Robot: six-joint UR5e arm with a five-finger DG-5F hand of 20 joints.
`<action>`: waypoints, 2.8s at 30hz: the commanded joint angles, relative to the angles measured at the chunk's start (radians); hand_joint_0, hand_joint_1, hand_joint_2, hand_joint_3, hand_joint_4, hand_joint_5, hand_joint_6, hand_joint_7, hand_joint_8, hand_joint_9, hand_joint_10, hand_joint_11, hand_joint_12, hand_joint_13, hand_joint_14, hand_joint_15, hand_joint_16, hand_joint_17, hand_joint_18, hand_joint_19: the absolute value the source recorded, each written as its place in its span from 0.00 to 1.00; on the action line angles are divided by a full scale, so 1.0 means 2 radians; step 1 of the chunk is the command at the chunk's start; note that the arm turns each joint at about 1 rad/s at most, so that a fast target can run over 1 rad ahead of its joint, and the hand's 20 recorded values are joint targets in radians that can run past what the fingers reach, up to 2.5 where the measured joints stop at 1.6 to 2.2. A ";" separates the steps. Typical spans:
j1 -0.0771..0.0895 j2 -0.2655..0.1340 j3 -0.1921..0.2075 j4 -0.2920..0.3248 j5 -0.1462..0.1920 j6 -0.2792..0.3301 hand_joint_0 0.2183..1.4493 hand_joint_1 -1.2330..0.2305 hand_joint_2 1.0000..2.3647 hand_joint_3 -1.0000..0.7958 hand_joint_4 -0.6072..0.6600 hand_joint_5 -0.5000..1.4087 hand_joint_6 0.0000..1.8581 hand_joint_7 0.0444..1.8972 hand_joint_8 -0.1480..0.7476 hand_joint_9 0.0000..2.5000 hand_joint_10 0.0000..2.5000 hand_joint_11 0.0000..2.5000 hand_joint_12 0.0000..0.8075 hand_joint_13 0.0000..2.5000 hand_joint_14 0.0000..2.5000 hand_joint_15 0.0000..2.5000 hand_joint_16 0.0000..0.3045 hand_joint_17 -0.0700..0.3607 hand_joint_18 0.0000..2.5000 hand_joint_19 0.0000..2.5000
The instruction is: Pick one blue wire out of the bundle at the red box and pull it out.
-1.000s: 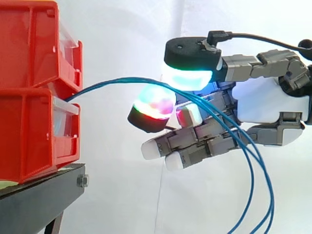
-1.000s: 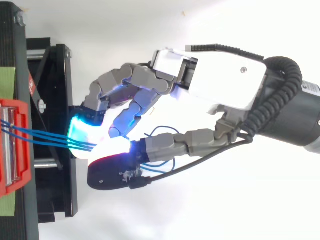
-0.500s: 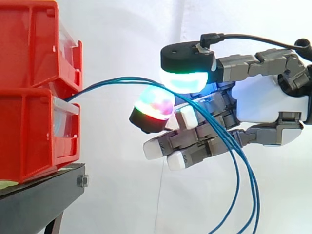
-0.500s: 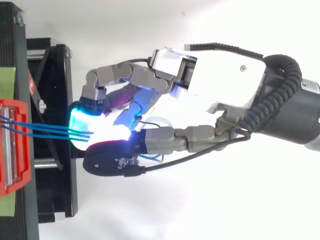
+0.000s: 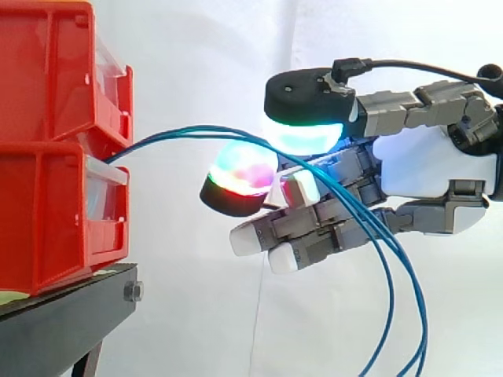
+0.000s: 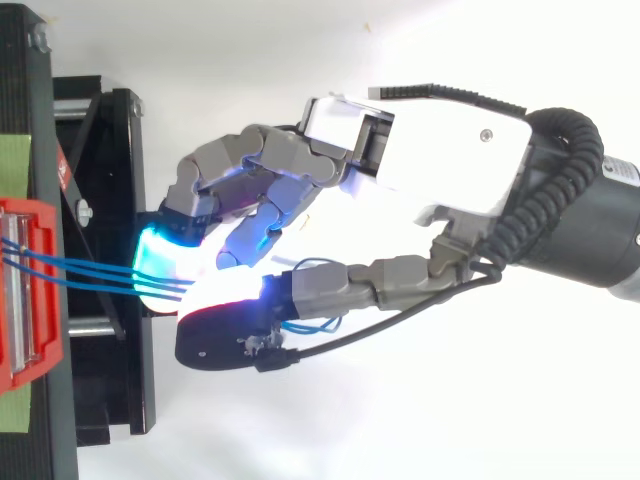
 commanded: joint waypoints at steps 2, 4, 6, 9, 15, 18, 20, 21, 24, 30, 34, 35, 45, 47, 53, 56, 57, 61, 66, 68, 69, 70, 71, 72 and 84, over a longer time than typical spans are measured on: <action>0.000 0.000 0.000 0.000 -0.001 0.000 0.38 0.23 0.01 0.46 0.74 0.18 0.45 0.32 0.45 0.41 0.01 0.36 0.45 0.23 0.01 0.15 0.18 0.46 0.19 0.20; 0.000 0.000 0.000 0.000 0.000 0.000 0.38 0.22 0.01 0.43 0.75 0.18 0.46 0.32 0.45 0.41 0.01 0.35 0.45 0.23 0.01 0.15 0.19 0.46 0.19 0.20; 0.000 0.000 0.000 0.000 -0.001 0.000 0.37 0.21 0.01 0.41 0.76 0.18 0.46 0.32 0.45 0.41 0.01 0.35 0.45 0.23 0.01 0.15 0.19 0.46 0.19 0.20; 0.000 0.000 0.000 0.000 -0.003 0.001 0.37 0.20 0.01 0.39 0.77 0.18 0.46 0.31 0.45 0.41 0.01 0.36 0.45 0.23 0.01 0.15 0.19 0.46 0.19 0.20; -0.001 0.000 0.000 0.000 -0.005 0.001 0.32 0.28 0.01 0.49 0.75 0.18 0.44 0.37 0.46 0.42 0.01 0.31 0.48 0.24 0.01 0.15 0.20 0.48 0.20 0.21; -0.001 0.000 0.000 0.000 -0.005 0.001 0.31 0.32 0.01 0.52 0.78 0.20 0.39 0.45 0.48 0.43 0.01 0.26 0.51 0.25 0.01 0.15 0.22 0.52 0.21 0.21; -0.001 0.000 0.000 0.000 -0.005 0.001 0.32 0.34 0.00 0.53 0.79 0.21 0.36 0.49 0.49 0.44 0.01 0.25 0.52 0.25 0.01 0.14 0.23 0.53 0.21 0.21; -0.001 0.000 0.000 0.000 -0.005 0.000 0.33 0.39 0.00 0.54 0.81 0.22 0.32 0.56 0.49 0.44 0.01 0.24 0.52 0.25 0.01 0.14 0.23 0.53 0.21 0.21; -0.001 0.000 0.000 0.000 -0.005 0.001 0.33 0.40 0.00 0.53 0.81 0.23 0.30 0.59 0.48 0.44 0.01 0.24 0.52 0.25 0.01 0.15 0.23 0.53 0.21 0.21; -0.002 0.000 0.000 0.000 -0.005 0.001 0.32 0.28 0.01 0.45 0.70 0.19 0.43 0.39 0.46 0.42 0.01 0.32 0.48 0.24 0.01 0.15 0.20 0.47 0.19 0.21; -0.002 0.000 0.000 0.000 -0.005 0.001 0.32 0.24 0.01 0.34 0.68 0.18 0.46 0.37 0.44 0.44 0.01 0.34 0.45 0.24 0.01 0.15 0.19 0.46 0.18 0.22; -0.002 0.000 0.000 0.000 -0.005 0.001 0.32 0.24 0.00 0.33 0.68 0.19 0.46 0.38 0.44 0.45 0.01 0.34 0.45 0.24 0.01 0.16 0.19 0.46 0.18 0.22; -0.002 0.000 0.000 0.000 -0.010 0.001 0.36 0.24 0.00 0.32 0.55 0.20 0.46 0.43 0.44 0.47 0.01 0.33 0.44 0.25 0.01 0.15 0.18 0.45 0.20 0.21; -0.002 0.000 0.000 0.000 -0.010 0.001 0.37 0.23 0.01 0.33 0.55 0.19 0.46 0.42 0.43 0.46 0.01 0.33 0.44 0.25 0.01 0.15 0.18 0.45 0.20 0.21; -0.002 0.000 0.000 0.000 -0.010 0.001 0.30 0.35 0.01 0.35 0.67 0.22 0.37 0.51 0.44 0.45 0.01 0.27 0.44 0.25 0.01 0.15 0.18 0.46 0.19 0.23; -0.002 0.000 0.000 0.000 -0.010 0.001 0.31 0.42 0.01 0.36 0.68 0.24 0.32 0.63 0.43 0.46 0.01 0.25 0.44 0.25 0.01 0.15 0.18 0.45 0.19 0.23; -0.002 0.000 0.000 0.000 -0.010 0.001 0.32 0.44 0.01 0.37 0.70 0.24 0.30 0.67 0.43 0.46 0.01 0.24 0.44 0.25 0.01 0.15 0.18 0.45 0.19 0.23; -0.002 0.000 0.000 0.000 -0.010 0.001 0.33 0.44 0.01 0.41 0.74 0.24 0.27 0.68 0.42 0.46 0.01 0.24 0.44 0.26 0.01 0.15 0.18 0.45 0.19 0.23; -0.002 0.000 0.000 0.000 -0.010 0.001 0.34 0.42 0.01 0.44 0.69 0.24 0.27 0.69 0.43 0.47 0.01 0.29 0.44 0.26 0.01 0.16 0.18 0.45 0.19 0.23; -0.002 0.000 0.000 0.000 -0.010 0.001 0.33 0.40 0.01 0.45 0.68 0.23 0.28 0.67 0.44 0.48 0.01 0.33 0.45 0.26 0.01 0.16 0.18 0.45 0.20 0.23; -0.002 0.000 0.000 0.000 -0.010 0.001 0.33 0.39 0.01 0.46 0.68 0.23 0.30 0.63 0.44 0.49 0.01 0.36 0.46 0.26 0.01 0.16 0.19 0.46 0.20 0.23; -0.002 0.000 0.000 0.000 -0.010 0.001 0.31 0.35 0.01 0.46 0.69 0.22 0.34 0.55 0.46 0.50 0.01 0.37 0.47 0.26 0.01 0.16 0.19 0.47 0.20 0.23; -0.002 0.000 0.000 0.000 -0.010 0.001 0.31 0.34 0.01 0.46 0.69 0.21 0.34 0.54 0.45 0.50 0.01 0.37 0.47 0.26 0.01 0.16 0.19 0.47 0.20 0.23; -0.002 -0.001 0.000 0.000 -0.010 0.001 0.31 0.32 0.01 0.46 0.68 0.21 0.36 0.51 0.46 0.49 0.01 0.38 0.48 0.26 0.01 0.16 0.20 0.47 0.20 0.23; -0.002 0.000 0.000 0.000 -0.010 0.001 0.29 0.34 0.01 0.45 0.74 0.23 0.31 0.63 0.45 0.47 0.01 0.27 0.47 0.25 0.01 0.14 0.20 0.48 0.20 0.22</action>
